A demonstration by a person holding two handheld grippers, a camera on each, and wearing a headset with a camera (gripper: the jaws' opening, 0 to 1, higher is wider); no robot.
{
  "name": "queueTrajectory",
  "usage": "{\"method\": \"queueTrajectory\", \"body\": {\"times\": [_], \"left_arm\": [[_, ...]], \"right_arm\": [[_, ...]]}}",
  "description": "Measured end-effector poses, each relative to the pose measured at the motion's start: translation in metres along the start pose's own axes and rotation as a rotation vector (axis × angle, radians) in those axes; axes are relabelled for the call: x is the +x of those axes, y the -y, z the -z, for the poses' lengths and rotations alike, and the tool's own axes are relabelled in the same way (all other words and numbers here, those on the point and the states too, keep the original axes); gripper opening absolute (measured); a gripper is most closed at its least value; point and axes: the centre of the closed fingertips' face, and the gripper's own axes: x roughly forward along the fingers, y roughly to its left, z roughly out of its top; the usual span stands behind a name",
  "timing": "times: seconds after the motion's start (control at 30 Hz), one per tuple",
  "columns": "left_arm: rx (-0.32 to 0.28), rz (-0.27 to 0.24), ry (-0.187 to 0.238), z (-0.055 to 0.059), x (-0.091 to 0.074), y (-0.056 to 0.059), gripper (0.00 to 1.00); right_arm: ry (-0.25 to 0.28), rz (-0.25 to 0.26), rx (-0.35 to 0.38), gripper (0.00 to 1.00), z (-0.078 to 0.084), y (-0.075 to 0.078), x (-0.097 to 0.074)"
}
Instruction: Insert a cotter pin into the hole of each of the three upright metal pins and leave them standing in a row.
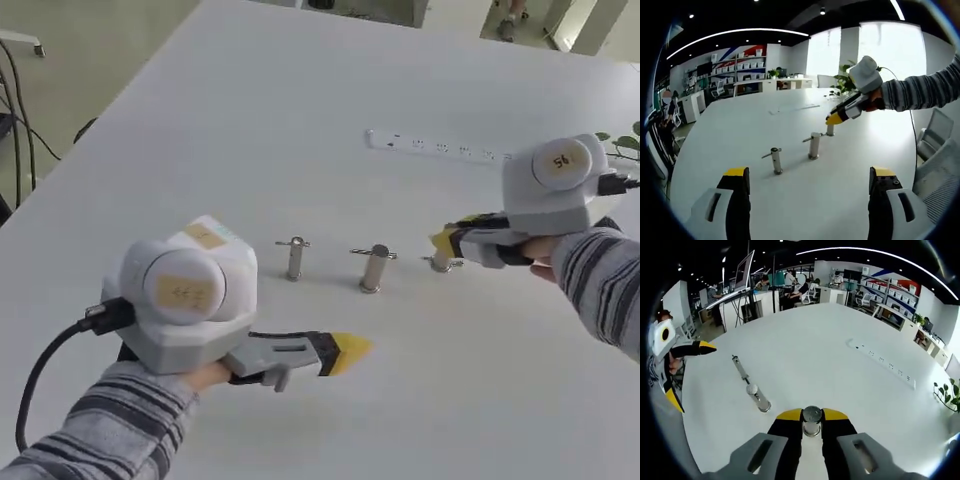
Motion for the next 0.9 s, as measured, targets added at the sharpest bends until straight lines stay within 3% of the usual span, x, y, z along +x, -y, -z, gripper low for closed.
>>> {"method": "queueTrajectory", "body": {"times": [0.37, 0.5, 0.57, 0.9], "left_arm": [[0.012, 0.009, -0.008, 0.001, 0.000, 0.002, 0.99], [0.016, 0.010, -0.014, 0.002, -0.001, 0.003, 0.99], [0.017, 0.013, -0.013, 0.002, -0.001, 0.004, 0.99], [0.024, 0.017, -0.020, 0.003, 0.000, 0.005, 0.99]], "right_arm": [[0.014, -0.076, -0.028, 0.08, 0.019, -0.024, -0.021], [0.011, -0.103, -0.101, 0.08, 0.023, -0.035, -0.023], [0.017, -0.124, -0.067, 0.08, 0.025, -0.040, -0.024], [0.025, -0.170, -0.110, 0.08, 0.027, -0.067, -0.024]]}}
